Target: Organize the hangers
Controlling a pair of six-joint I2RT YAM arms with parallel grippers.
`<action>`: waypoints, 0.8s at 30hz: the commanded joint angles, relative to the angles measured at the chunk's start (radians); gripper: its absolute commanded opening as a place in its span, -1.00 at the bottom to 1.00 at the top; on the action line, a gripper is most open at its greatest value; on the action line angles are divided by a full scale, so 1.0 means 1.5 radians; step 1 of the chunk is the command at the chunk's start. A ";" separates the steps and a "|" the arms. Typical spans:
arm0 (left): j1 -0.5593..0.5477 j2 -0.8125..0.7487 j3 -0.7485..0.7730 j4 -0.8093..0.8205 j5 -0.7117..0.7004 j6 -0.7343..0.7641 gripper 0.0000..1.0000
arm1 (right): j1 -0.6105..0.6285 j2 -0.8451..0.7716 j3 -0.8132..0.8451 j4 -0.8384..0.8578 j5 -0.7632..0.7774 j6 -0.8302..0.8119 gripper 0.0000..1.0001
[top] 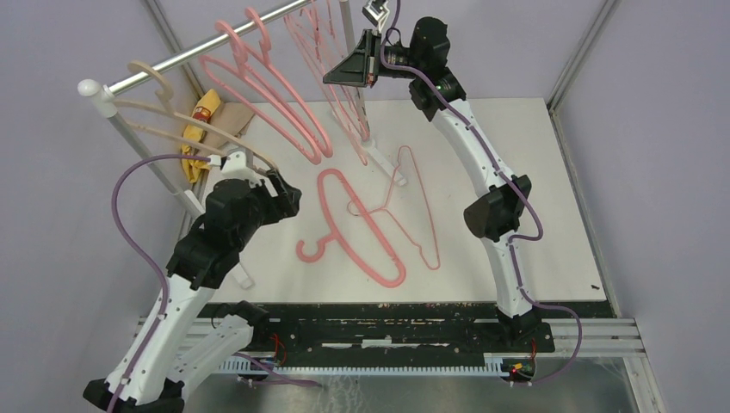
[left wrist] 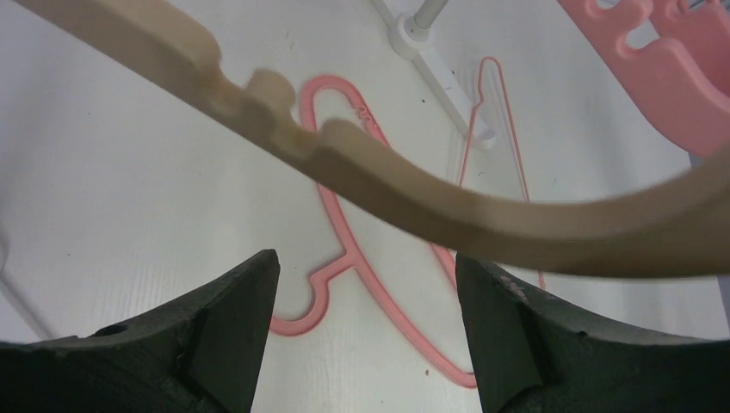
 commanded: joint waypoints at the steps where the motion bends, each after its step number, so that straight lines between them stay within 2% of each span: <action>1: -0.037 0.020 0.007 0.043 -0.019 0.013 0.63 | 0.001 0.008 0.025 0.016 0.010 -0.019 -0.95; 12: -0.311 0.131 0.027 0.057 -0.251 -0.053 0.63 | -0.001 0.010 0.026 0.014 0.022 -0.039 -0.94; 19: -0.392 0.145 0.020 0.090 -0.319 -0.073 0.64 | -0.001 0.000 0.013 0.036 0.028 -0.041 -0.95; 24: -0.416 0.153 0.030 0.114 -0.341 -0.063 0.65 | 0.000 0.002 0.023 0.067 0.044 -0.028 -0.94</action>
